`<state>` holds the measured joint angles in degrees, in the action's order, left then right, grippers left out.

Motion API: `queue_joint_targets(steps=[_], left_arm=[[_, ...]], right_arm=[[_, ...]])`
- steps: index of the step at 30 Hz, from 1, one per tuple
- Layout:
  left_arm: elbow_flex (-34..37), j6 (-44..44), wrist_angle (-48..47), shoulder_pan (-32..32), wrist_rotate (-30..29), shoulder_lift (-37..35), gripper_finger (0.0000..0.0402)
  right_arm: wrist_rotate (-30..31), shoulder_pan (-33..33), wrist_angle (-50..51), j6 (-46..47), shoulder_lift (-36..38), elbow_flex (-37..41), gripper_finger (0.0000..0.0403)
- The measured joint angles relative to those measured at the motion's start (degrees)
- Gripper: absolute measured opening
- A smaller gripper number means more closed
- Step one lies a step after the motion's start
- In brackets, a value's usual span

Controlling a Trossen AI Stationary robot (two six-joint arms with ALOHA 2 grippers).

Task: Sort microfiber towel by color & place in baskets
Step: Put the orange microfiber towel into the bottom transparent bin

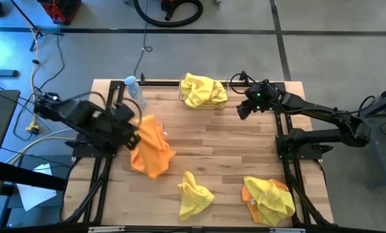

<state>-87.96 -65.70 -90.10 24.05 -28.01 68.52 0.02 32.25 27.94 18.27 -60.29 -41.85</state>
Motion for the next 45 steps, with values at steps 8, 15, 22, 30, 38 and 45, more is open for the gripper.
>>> queue_joint_targets(steps=[8, 15, 22, 30, 38, 45], left_arm=[[0.0, 11.7, 0.1, -3.3, -1.1, -10.1, 0.0000], [0.0, 17.9, 0.1, -5.7, -1.5, -16.9, 0.0000], [5.1, 18.9, 2.8, -6.1, 0.8, -16.4, 0.0000], [20.6, 21.8, 14.5, -6.0, 9.2, -10.8, 0.0000], [34.4, 24.9, 24.9, -7.2, 14.2, -3.7, 0.0000], [39.2, 35.6, 35.4, -11.8, 14.3, 4.1, 0.0000]], right_arm=[[3.2, 0.0, 0.0, 5.9, -0.1, 0.0, 0.0183], [3.9, 0.0, 0.0, 10.1, -0.1, 0.0, 0.0183], [4.0, 0.0, 0.0, 13.6, -0.1, 0.0, 0.0183], [4.5, 0.0, 0.0, 14.6, -0.1, 0.0, 0.0183], [4.6, 0.0, 0.0, 12.5, -0.1, 0.0, 0.0183], [4.6, 0.0, 0.0, 8.9, -0.1, 0.0, 0.0183]])
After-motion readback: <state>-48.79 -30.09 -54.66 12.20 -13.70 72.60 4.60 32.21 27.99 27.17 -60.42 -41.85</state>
